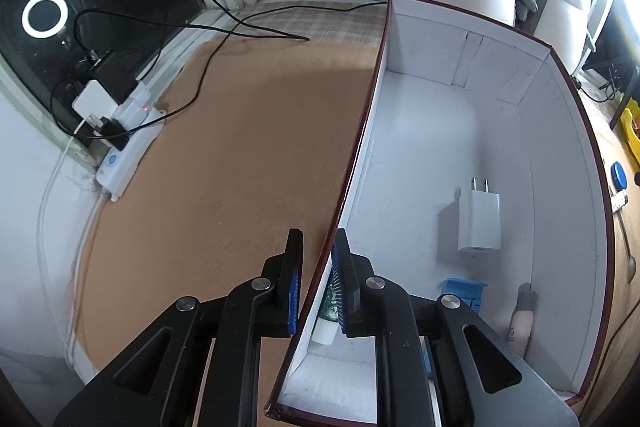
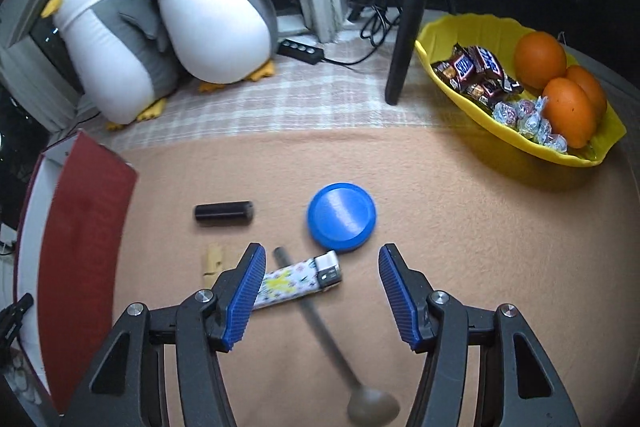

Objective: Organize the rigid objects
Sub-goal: 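Move the right gripper to the blue round lid and grasp it, then carry the blue lid with the right gripper into the box and release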

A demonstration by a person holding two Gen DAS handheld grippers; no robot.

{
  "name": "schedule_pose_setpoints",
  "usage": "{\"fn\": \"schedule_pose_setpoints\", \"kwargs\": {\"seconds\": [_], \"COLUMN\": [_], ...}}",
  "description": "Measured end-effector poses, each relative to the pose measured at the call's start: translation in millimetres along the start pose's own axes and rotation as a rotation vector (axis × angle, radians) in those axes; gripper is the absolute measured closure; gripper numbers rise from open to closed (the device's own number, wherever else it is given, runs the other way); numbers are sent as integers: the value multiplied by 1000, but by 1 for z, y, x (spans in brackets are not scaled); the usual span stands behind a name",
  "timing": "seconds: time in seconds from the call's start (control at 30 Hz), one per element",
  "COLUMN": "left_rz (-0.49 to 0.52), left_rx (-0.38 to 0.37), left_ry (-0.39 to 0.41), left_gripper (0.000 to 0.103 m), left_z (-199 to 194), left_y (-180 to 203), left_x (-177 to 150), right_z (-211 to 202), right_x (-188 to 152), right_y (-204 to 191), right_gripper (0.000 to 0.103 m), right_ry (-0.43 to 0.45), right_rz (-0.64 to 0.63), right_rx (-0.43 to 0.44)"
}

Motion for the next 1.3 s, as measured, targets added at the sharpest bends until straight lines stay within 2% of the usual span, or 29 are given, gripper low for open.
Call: {"fn": "schedule_pose_setpoints", "kwargs": {"seconds": [0.3, 0.63, 0.7, 0.77, 1.03, 1.3], "left_rz": [1, -4, -9, -14, -24, -35], "left_rx": [20, 26, 21, 16, -1, -25], "left_ry": [-28, -31, -34, -35, -19, -2], "left_gripper": [88, 88, 88, 87, 87, 89], "left_z": [1, 2, 2, 2, 1, -2], "left_y": [2, 2, 2, 1, -3, -7], "left_x": [-1, -1, -1, -2, -5, -8], "right_z": [34, 61, 62, 61, 52, 22], "right_x": [13, 16, 17, 18, 13, 9], "right_y": [14, 12, 12, 12, 14, 10], "right_gripper": [45, 44, 45, 57, 57, 57], "right_ry": [-46, -116, -116, -112, -95, -47], "right_rz": [-7, -83, -95, -93, -99, -99], "right_rx": [-31, -95, -104, -109, -129, -136]}}
Point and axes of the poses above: each gripper's, at about its wrist camera, not at the fingertips, and z roughly the way its jaws point, y to its right, x to its top, the point moved 6 cm from there along z, roughly the way its jaws point, and after that the axes turned 10 degrees about x, right-handed, at the moved point
